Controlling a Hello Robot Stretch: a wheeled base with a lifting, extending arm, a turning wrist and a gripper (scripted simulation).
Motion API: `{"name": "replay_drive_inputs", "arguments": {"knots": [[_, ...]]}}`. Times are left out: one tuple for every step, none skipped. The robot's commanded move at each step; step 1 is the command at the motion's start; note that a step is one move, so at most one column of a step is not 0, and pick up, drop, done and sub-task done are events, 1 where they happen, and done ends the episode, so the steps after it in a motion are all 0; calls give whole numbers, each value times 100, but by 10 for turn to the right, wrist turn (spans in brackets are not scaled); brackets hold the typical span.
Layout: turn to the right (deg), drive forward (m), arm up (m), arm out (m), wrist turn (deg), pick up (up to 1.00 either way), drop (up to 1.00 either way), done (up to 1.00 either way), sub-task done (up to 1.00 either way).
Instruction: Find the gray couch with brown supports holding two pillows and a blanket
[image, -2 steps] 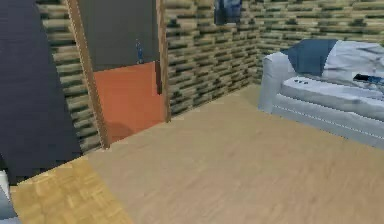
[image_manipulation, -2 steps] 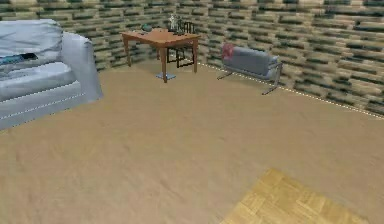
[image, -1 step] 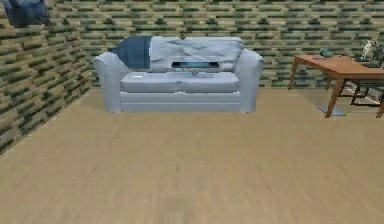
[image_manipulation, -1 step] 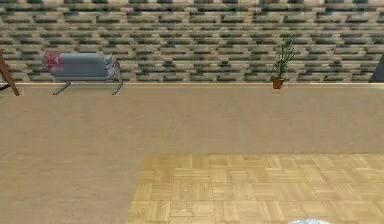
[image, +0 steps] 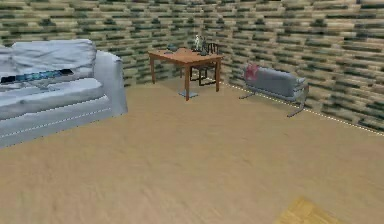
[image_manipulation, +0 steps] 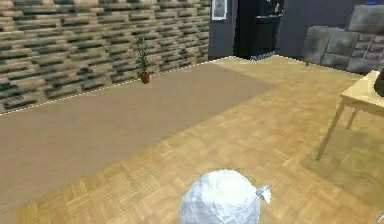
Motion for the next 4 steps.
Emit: {"name": "replay_drive_inputs", "arguments": {"knots": [[0,25,0,0,0,0,0,0,0],[300,0,0,0,0,0,0,0,0],[0,100,0,0,0,0,0,0,0],[30,0,0,0,0,0,0,0,0]]}}
